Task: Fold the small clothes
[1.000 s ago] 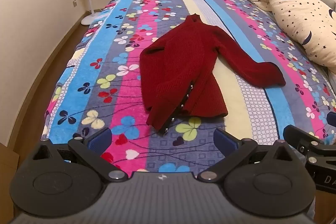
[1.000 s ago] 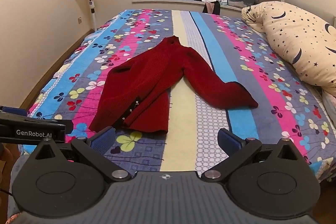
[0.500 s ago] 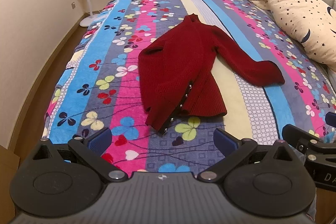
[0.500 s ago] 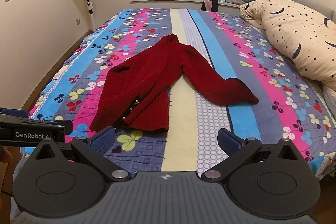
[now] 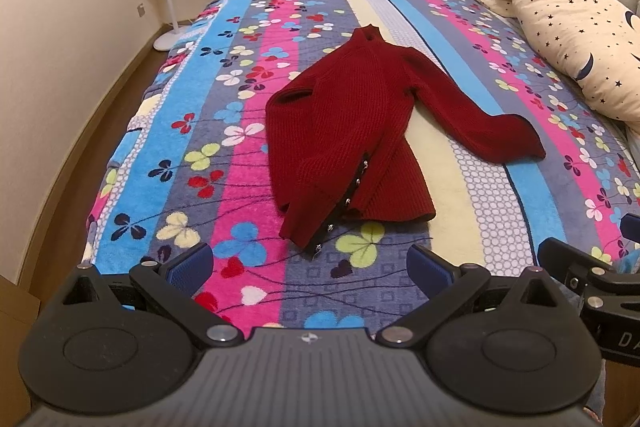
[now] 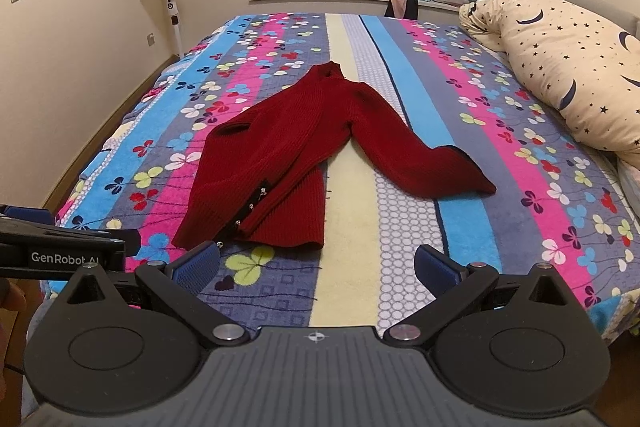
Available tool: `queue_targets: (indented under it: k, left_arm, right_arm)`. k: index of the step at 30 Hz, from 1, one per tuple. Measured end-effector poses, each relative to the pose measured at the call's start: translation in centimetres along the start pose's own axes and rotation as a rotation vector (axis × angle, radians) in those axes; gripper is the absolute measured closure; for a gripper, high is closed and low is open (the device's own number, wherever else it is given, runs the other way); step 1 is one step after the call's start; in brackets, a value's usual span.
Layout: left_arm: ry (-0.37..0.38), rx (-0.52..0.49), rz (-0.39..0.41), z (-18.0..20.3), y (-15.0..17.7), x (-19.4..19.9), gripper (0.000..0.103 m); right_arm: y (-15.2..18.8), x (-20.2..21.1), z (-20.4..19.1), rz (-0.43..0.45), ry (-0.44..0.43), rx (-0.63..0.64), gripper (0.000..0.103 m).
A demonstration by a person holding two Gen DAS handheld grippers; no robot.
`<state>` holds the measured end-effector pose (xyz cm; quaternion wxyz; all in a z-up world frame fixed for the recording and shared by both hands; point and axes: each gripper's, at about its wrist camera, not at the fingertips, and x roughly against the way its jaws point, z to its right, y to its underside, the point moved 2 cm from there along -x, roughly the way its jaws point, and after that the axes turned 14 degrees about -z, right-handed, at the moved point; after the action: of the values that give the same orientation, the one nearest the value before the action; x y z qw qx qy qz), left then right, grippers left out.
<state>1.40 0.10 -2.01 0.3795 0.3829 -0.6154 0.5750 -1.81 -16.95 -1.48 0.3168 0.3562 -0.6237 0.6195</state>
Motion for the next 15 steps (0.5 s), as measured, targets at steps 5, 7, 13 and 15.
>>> queue_targets:
  k: [5, 7, 13, 15]
  left_arm:
    - [0.002, 0.000, -0.001, -0.03, -0.01, 0.01, 0.000]
    - [0.004, 0.001, -0.004, -0.10, -0.06, -0.03, 0.000]
    - [0.003, 0.002, -0.003, -0.07, -0.05, -0.08, 0.000]
    - [0.004, 0.003, -0.001, -0.10, -0.03, -0.10, 0.000]
  right_arm:
    - [-0.02, -0.11, 0.00, -0.001, -0.003, 0.001, 0.001]
    - [-0.02, -0.11, 0.03, -0.001, -0.003, 0.001, 0.001]
    - [-0.02, -0.14, 0.01, -0.002, -0.003, 0.002, 0.001]
    - [-0.03, -0.10, 0.02, 0.000, -0.004, 0.003, 0.001]
